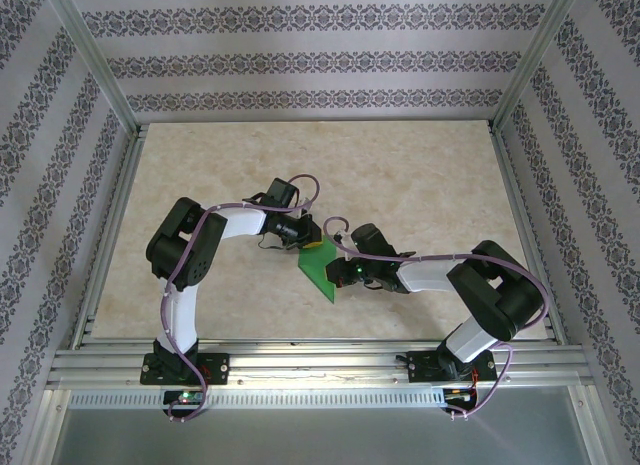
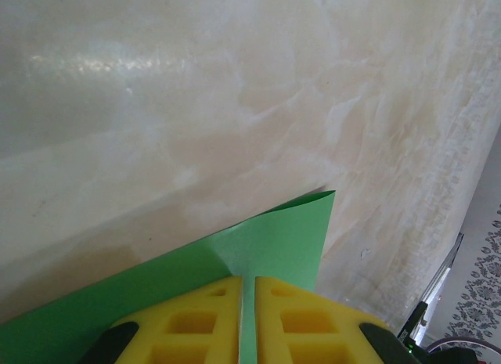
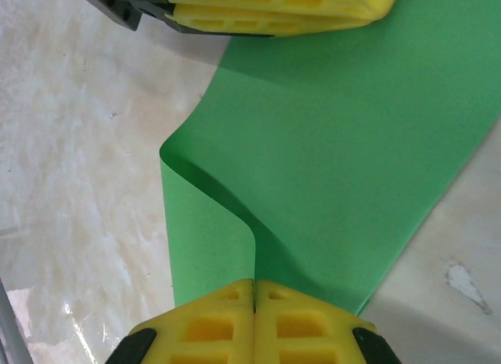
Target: Fold a paper plane with a square sheet of paper (pick it up from the middle)
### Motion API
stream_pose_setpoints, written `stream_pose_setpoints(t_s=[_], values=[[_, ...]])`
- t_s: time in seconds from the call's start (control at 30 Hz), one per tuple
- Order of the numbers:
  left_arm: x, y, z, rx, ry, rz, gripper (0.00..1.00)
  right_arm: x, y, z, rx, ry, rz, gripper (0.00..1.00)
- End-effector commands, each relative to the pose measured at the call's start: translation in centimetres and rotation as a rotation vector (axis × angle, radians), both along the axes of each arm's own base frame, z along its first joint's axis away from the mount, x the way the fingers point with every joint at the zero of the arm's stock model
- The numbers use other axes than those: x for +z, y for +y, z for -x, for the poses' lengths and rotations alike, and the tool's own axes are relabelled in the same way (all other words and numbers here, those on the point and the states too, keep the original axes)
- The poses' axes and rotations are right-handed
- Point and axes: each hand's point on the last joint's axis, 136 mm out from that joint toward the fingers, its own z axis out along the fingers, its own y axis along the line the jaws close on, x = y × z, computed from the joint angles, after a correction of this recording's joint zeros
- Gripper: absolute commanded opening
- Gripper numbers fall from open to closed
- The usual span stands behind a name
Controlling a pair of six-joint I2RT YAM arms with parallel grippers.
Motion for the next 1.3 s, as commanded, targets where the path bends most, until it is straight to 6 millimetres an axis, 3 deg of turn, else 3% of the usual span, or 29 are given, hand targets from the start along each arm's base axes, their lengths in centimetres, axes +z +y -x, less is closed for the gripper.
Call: stream_pose_setpoints(t_s=[0.0, 0.7, 1.27], values=[[-1.9, 1.4, 2.4, 0.002, 0.087, -0.082, 0.12, 0.1, -0.6, -0.8, -0.022, -0.032, 0.032, 0.0], [-1.8, 1.3, 2.3, 0.006, 0.085, -0.074, 0.12, 0.2, -0.1, -1.1, -0.006, -0.033, 0.024, 0.01], [-1.5, 1.2, 2.3, 0.009, 0.081, -0.07, 0.12, -1.0, -0.4, -0.6, -0.004, 0.005, 0.042, 0.01]])
